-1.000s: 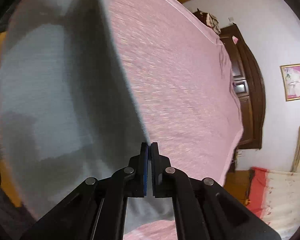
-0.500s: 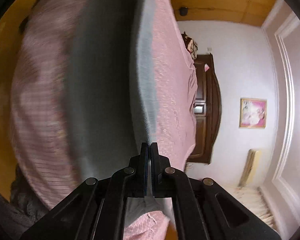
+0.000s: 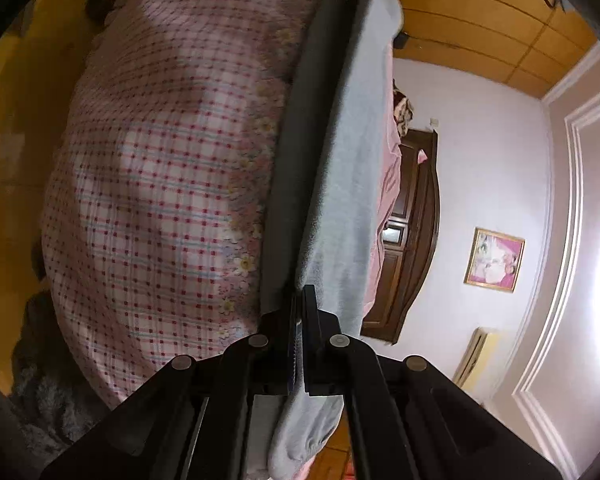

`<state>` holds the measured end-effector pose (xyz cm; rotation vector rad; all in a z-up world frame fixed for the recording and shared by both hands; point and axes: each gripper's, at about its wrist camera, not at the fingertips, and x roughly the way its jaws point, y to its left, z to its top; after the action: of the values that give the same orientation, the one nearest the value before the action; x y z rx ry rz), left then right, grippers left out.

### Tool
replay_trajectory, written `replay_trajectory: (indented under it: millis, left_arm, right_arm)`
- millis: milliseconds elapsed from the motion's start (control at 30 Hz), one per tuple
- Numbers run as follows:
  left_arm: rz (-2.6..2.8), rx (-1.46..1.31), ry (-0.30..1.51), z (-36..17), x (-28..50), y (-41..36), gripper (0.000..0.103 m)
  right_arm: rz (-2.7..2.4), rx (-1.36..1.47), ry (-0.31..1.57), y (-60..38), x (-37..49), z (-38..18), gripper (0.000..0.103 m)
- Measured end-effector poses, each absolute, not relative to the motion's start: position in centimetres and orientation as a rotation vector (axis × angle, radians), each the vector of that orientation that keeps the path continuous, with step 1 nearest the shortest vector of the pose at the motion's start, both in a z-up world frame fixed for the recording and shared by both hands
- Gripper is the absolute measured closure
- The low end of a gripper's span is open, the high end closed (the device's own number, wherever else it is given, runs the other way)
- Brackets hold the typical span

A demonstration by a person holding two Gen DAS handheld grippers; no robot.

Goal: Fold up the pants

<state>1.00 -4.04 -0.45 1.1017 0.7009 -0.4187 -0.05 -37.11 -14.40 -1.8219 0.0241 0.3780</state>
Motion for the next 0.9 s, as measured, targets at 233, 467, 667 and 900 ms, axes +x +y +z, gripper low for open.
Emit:
replay_trajectory:
  millis: [233,467,667,900]
  left_arm:
    - [-0.408,1.162,0.712,-3.6,1.7,-4.8,0.100]
    - [-0.408,1.039,0.801,-3.9,2.0,-5.1,0.061]
    - [-0.589,0.611,0.826,1.5,3.5,-4.9,0.052]
    - [-0.501,0.213,0.802,3.1,12.9,-1.2,0.053]
  right_arm:
    - [0.384,-1.837,0.036,-37.9,-1.1,-15.7,0.099]
    - [0.448,-1.250,0.349,-41.0,2.2,-3.4,0.062]
    - [0.489,0.130,0.886,-59.9,12.4,3.2,0.062]
    - [0.424,0.714,0.948,-68.7,15.7,-0.8,0.062]
